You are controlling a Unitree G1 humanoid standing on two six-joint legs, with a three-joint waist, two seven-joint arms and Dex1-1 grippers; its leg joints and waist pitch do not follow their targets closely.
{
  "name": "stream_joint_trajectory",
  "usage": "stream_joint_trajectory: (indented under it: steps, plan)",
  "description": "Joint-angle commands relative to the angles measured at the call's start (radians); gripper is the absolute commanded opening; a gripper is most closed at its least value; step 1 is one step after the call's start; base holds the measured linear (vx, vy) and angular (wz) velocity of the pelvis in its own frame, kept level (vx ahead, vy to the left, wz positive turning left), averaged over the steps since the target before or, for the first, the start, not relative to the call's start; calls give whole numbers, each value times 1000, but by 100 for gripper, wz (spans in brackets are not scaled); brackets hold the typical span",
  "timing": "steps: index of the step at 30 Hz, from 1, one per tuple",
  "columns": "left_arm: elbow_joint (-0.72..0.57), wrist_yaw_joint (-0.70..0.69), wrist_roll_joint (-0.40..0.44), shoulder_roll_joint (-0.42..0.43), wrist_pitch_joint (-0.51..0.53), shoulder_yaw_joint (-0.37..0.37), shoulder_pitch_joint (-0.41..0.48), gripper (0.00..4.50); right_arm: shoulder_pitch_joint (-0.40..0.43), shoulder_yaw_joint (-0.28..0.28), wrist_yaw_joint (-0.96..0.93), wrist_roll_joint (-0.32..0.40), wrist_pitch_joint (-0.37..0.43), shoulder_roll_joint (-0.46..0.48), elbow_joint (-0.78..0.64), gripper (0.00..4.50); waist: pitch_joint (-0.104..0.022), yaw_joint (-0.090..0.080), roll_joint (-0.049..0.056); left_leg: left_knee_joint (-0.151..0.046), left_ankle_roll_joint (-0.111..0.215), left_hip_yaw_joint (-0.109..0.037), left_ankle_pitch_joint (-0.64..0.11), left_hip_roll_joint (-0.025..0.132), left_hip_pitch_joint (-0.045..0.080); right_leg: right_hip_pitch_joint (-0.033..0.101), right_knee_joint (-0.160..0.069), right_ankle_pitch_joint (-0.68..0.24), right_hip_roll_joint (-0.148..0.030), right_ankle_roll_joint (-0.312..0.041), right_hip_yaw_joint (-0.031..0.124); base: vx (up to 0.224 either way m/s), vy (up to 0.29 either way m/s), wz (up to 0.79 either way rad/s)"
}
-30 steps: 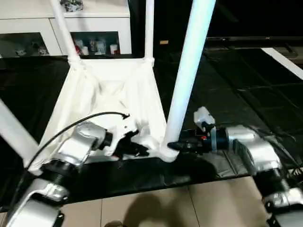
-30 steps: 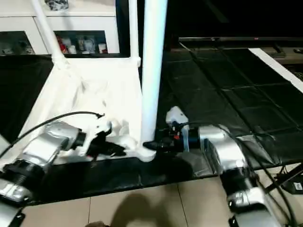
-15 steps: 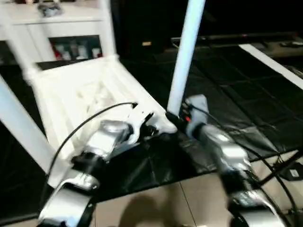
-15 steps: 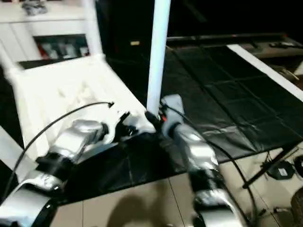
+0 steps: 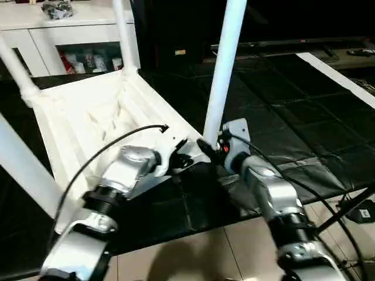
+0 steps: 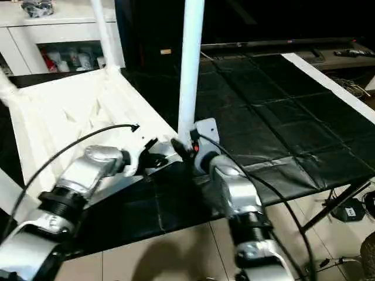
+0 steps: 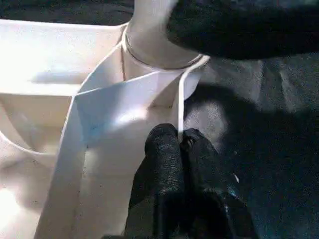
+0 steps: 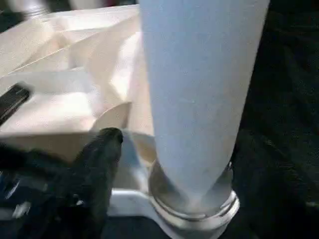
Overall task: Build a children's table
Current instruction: Rotate leg to tighten
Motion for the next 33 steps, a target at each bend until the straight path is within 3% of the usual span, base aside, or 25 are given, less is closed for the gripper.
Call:
stream_joint_trajectory:
  steps: [1,5,6,12,13,15,16,17,19,20,23,29,31,33]
  plan:
    - [-60,-58,-24,17,-56,-12,-12,0,46,84,162,45,20,-29,-14,388,-67,10,12,-67,27,-7,-261,20,4,56,-80,-301,-56,-172,51,0,0,0]
    - [-70,-138,-31,61,-83,-30,6,0,70,82,285,74,22,-107,-64,430,-66,18,8,-68,30,-8,-272,20,1,60,-79,-300,-58,-179,51,0,0,0]
    - [-73,-165,-34,75,-95,-36,10,0,73,81,321,82,22,-129,-77,438,-65,19,14,-68,30,-9,-278,20,2,60,-80,-310,-57,-176,50,0,0,0]
    - [-75,-203,-40,90,-112,-42,14,0,76,83,369,97,21,-156,-92,447,-67,24,12,-68,18,-8,-278,22,6,55,-79,-311,-57,-184,52,0,0,0]
    - [-118,-375,-75,156,-148,-71,35,0,44,104,547,122,19,-266,-87,447,-68,26,1,-66,27,-9,-267,21,3,60,-77,-304,-58,-184,50,0,0,0]
    - [-139,-441,-87,184,-154,-87,43,0,21,115,611,125,15,-299,-72,447,-68,29,7,-64,48,-4,-234,26,1,58,-71,-250,-58,-203,56,0,0,0]
    - [-146,-462,-86,194,-156,-95,45,0,9,121,631,124,14,-306,-64,447,-67,31,10,-63,49,-3,-230,26,2,56,-68,-243,-57,-214,54,0,0,0]
    - [-152,-481,-85,202,-156,-104,47,0,-3,128,656,124,16,-312,-55,447,-68,34,6,-62,50,-1,-232,27,5,54,-68,-247,-57,-217,54,0,0,0]
    - [-158,-501,-84,210,-159,-113,48,0,-18,136,684,125,18,-318,-46,447,-65,50,10,-63,41,1,-242,30,10,49,-70,-288,-59,-215,54,0,0,0]
    - [-168,-526,-86,219,-158,-124,49,0,-41,144,708,121,19,-321,-27,447,-65,57,7,-64,32,1,-254,33,16,45,-71,-299,-60,-215,55,0,0,0]
    - [-172,-538,-83,223,-164,-132,47,0,-70,155,715,98,-8,-319,13,447,-67,70,6,-65,16,2,-251,35,21,38,-65,-274,-58,-222,59,0,0,0]
    - [-141,-528,-72,222,-187,-130,25,0,-109,192,762,90,-38,-309,79,447,-70,68,2,-63,20,1,-230,30,4,51,-60,-257,-62,-210,58,0,0,0]
    - [-138,-529,-71,222,-188,-128,24,0,-113,195,781,98,-28,-296,85,414,-70,67,2,-62,24,1,-222,29,1,53,-60,-261,-62,-205,58,0,0,0]
    - [-139,-529,-71,224,-188,-129,24,0,-118,197,786,102,-27,-291,92,410,-70,67,1,-61,26,1,-214,29,1,52,-60,-261,-62,-203,58,0,0,0]
